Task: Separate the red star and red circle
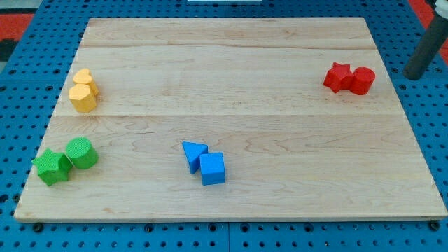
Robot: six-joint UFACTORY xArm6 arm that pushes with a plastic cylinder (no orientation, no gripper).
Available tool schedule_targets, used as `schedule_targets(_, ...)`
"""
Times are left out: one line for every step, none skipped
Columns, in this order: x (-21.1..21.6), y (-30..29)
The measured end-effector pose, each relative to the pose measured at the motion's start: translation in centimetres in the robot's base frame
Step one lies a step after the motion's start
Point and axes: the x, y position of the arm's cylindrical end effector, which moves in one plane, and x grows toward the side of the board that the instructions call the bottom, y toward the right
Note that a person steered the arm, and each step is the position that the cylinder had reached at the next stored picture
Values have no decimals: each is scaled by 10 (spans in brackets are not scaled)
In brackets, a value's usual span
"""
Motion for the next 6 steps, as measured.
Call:
schedule_targets(3, 0)
schedule_targets(26, 2)
schedule_targets(29, -18)
schedule_targets(31, -78)
schedule_targets(-9, -119)
schedule_targets(-17, -221)
